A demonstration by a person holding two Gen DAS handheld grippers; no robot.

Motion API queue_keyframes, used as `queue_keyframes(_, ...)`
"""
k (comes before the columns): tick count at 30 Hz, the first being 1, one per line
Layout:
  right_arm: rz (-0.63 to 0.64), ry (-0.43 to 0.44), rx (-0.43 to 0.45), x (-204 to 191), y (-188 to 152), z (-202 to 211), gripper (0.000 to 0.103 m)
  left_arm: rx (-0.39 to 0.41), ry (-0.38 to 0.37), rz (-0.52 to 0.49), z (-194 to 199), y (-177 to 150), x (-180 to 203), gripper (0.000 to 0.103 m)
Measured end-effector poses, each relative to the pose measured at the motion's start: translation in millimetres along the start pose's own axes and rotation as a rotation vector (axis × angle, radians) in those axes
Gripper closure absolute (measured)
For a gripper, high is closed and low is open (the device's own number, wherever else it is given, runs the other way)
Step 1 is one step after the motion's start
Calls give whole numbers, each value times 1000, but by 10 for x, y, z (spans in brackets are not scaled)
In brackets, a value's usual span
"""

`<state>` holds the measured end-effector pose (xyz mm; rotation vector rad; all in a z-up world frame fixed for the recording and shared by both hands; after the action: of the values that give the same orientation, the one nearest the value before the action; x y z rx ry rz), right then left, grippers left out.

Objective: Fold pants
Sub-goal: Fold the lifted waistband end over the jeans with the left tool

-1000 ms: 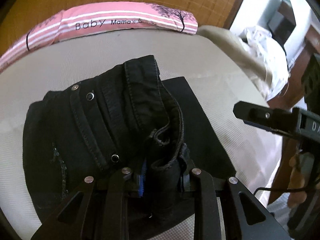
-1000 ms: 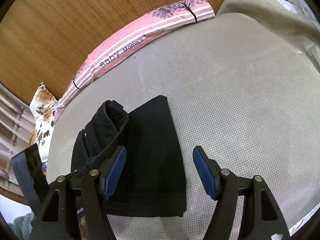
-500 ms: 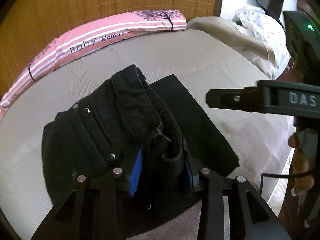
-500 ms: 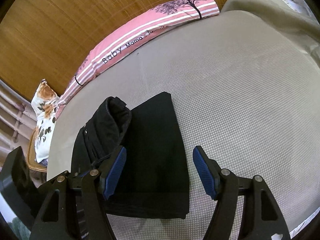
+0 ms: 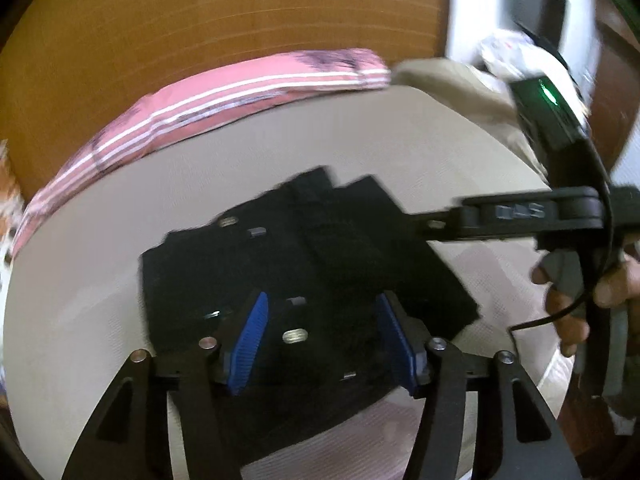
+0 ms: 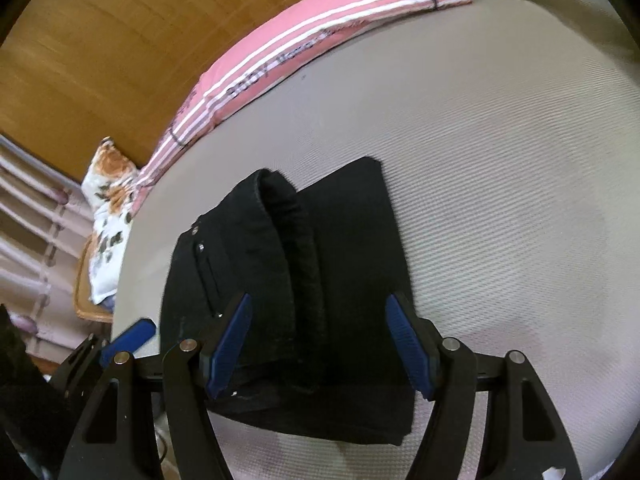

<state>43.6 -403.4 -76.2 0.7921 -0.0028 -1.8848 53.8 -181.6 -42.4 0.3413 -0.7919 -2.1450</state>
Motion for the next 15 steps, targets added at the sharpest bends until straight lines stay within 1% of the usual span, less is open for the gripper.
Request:
queue_keyframes(1,-1,33,-22,6,16,-43,35,-1,12,30,7,-11,-106,42)
queue_keyframes(3,0,60,-54,13,31,-115,34,-14,32,113,-8,-45,-393,42)
queue_keyframes(5,4,72,-79,25,54,-194,34,-34,64,199,-41,-104,-682,42)
queue_keyframes(7,10,74,-98,38,62,-267,34,-48,94,245,-66,-169,-854,42)
queue_keyframes(10,7,116,-126,59,100,-368,34,-82,123,274,-162,-272,-1021,42)
queue_keyframes(12,-1,138,-137,87,143,-439,34,-108,129,279,-235,-337,-1040,42)
queue_keyframes(15,-20,191,-140,124,235,-522,33,-140,102,288,-339,-410,-1045,42)
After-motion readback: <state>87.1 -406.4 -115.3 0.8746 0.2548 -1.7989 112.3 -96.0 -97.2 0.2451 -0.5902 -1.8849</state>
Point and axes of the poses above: each gripper's, at about its wrist camera, not at the fingertips, and z roughly against the way its jaws point, x to its right, y to its top, the point moved 2 cm from there along -z, roughly the way its jaws point, and after that the axes turned 1 degree about -z, right-handed, at the moved point
